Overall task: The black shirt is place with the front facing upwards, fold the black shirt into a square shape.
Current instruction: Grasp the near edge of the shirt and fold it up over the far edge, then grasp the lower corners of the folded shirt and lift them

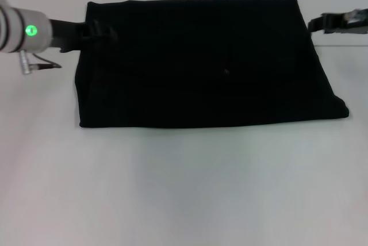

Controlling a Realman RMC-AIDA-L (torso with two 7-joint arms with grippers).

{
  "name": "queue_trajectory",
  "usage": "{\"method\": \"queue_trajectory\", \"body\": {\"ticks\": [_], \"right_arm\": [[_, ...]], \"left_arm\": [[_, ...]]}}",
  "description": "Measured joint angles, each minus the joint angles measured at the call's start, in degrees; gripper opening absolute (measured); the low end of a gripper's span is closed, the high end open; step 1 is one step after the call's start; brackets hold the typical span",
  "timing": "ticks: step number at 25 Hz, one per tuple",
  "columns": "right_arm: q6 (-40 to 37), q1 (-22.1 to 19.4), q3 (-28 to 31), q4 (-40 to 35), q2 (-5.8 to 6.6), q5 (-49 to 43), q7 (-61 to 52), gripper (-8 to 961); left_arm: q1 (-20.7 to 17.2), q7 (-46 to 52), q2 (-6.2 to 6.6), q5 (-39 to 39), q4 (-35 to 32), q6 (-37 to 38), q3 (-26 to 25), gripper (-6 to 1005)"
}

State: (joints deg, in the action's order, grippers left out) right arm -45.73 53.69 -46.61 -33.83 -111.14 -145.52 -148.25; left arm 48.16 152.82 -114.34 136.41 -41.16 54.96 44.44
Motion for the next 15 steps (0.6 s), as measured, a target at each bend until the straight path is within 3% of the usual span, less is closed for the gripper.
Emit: {"method": "queue_trajectory", "body": {"ticks": [2, 4, 9, 15], "right_arm": [[-3.59, -1.62, 2.18, -3.82, 0.20, 1.07, -0.27, 156], [-7.67, -3.46, 3.89, -7.38, 0.67, 3.44, 0.02, 366], [-19.35, -8.16, 6.69, -9.98, 2.26, 12.73, 3.90, 573], [-28.43, -17.60, 12.97, -5.25, 0.78, 30.62, 19.90, 736]], "left_arm": [[-2.98, -0.02, -0.87, -1.77, -5.09, 3.08, -0.88, 405], [-4.93, 0.02, -1.14, -3.44, -7.47, 5.20, -0.92, 450], [-8.63, -4.43, -0.40, -8.76, -6.44, 8.32, -1.38, 561], [-13.21, -22.73, -0.68, -19.37, 1.55, 10.29, -9.09, 732]]}}
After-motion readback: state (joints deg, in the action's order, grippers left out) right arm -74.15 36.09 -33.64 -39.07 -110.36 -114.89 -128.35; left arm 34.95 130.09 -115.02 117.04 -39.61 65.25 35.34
